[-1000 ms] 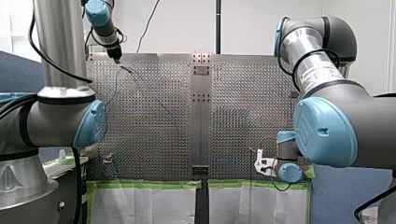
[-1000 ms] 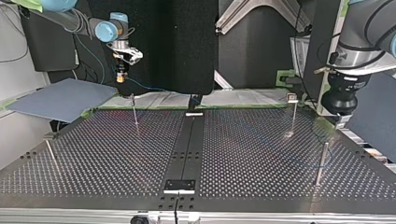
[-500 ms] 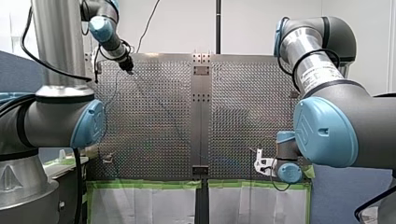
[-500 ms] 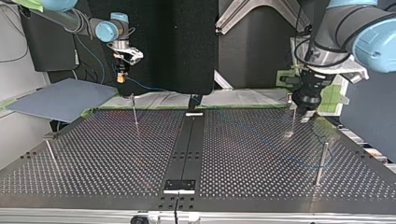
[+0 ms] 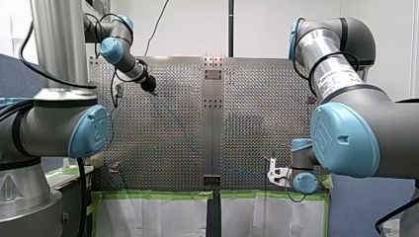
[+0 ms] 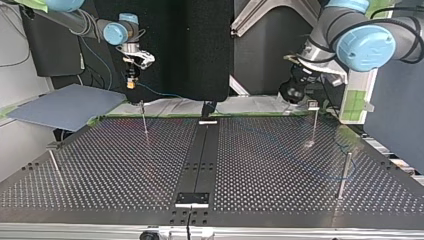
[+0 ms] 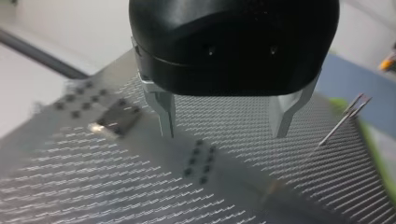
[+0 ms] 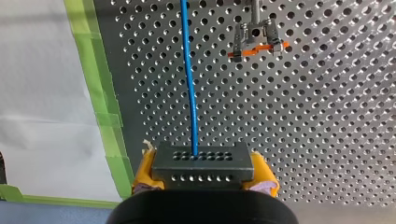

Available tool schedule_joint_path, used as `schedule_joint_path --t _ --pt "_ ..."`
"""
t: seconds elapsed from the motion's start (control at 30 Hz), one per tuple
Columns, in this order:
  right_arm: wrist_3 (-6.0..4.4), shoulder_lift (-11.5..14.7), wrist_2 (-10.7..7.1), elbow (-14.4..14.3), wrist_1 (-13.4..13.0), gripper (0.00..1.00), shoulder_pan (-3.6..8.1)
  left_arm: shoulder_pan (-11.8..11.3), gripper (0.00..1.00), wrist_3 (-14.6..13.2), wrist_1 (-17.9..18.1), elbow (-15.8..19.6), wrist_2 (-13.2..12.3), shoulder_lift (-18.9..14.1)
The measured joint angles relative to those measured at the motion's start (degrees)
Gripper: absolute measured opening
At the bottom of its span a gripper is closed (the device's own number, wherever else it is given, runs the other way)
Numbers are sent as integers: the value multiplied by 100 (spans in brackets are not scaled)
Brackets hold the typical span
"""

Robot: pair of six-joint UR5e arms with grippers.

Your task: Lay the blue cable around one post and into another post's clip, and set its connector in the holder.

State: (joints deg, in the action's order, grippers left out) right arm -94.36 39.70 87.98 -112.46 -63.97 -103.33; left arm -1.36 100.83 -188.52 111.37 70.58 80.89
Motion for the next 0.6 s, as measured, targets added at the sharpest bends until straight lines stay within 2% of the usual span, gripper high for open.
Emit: schedule_joint_path --t 0.1,0.23,0.43,0.6 --pt "24 2 -16 1 -9 0 0 147 100 -29 158 159 2 147" --pt "46 2 -108 1 -43 0 14 368 100 -7 383 300 170 262" --pt "122 1 -378 0 -126 0 43 679 100 48 694 330 473 328" --pt "212 -1 -655 0 -289 0 126 931 100 16 946 333 725 485"
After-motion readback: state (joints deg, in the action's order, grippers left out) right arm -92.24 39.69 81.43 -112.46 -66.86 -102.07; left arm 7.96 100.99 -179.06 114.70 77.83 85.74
